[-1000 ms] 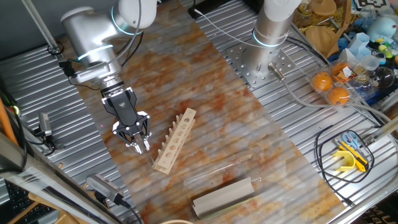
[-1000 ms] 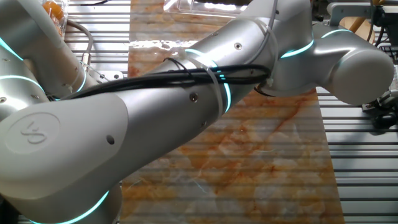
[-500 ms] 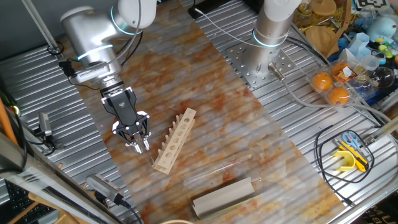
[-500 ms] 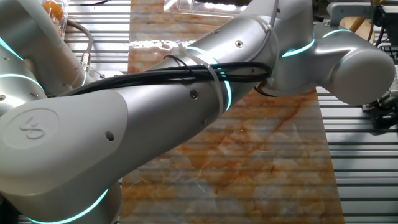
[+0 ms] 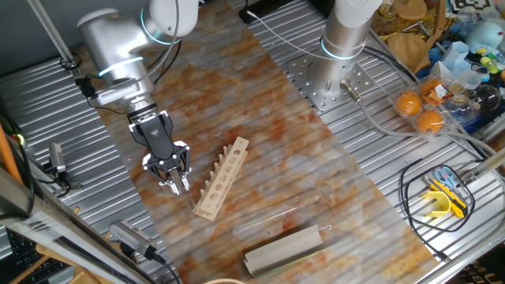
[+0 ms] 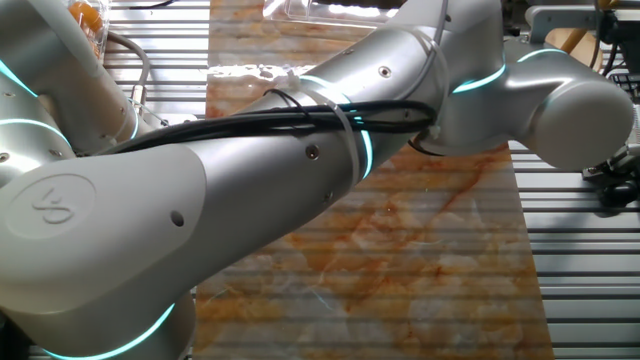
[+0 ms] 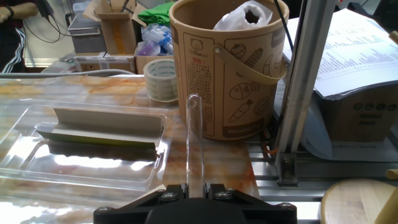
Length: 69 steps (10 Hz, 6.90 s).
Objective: Pour out the test tube
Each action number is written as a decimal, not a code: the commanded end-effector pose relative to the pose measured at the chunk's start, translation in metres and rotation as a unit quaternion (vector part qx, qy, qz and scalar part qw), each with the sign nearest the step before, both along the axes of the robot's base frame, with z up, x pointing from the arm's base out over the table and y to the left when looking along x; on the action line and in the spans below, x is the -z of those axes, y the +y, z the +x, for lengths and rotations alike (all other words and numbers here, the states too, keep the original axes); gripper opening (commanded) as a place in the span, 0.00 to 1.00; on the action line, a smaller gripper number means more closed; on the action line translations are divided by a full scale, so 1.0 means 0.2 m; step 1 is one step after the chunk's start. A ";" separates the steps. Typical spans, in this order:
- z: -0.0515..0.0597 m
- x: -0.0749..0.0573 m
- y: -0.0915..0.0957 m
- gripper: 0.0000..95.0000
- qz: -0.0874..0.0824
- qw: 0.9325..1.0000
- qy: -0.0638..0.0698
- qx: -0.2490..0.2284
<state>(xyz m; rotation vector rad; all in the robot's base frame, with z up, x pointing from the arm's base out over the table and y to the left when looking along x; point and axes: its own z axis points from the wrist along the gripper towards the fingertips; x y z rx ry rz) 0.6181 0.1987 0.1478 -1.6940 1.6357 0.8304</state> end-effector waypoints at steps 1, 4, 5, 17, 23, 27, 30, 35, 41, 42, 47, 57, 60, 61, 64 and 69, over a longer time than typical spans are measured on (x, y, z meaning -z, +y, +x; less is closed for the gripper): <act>0.00 0.00 0.00 0.00 0.003 1.000 0.001 0.001; 0.00 0.00 0.01 0.00 0.008 1.000 0.002 0.003; 0.00 0.00 0.01 0.00 0.009 1.000 0.003 0.004; 0.01 -0.02 0.02 0.00 -0.008 1.000 0.012 0.007; 0.04 -0.12 -0.03 0.00 -0.085 0.996 0.005 -0.005; 0.04 -0.17 -0.04 0.00 -0.158 0.987 -0.003 -0.015; 0.03 -0.21 -0.08 0.00 -0.208 0.978 -0.002 -0.015; 0.00 -0.29 -0.14 0.00 -0.288 0.958 0.005 -0.007; -0.04 -0.36 -0.18 0.00 -0.348 0.938 0.008 -0.001; -0.04 -0.37 -0.18 0.00 -0.360 0.933 0.007 0.000; -0.07 -0.43 -0.16 0.00 -0.449 0.893 -0.010 -0.016; -0.18 -0.48 -0.17 0.00 -0.533 0.845 -0.031 -0.038; -0.21 -0.46 -0.15 0.00 -0.553 0.832 -0.035 -0.040; -0.22 -0.46 -0.15 0.00 -0.558 0.828 -0.035 -0.038; -0.25 -0.46 -0.12 0.00 -0.594 0.802 -0.041 -0.040; -0.28 -0.45 -0.11 0.00 -0.621 0.780 -0.051 -0.050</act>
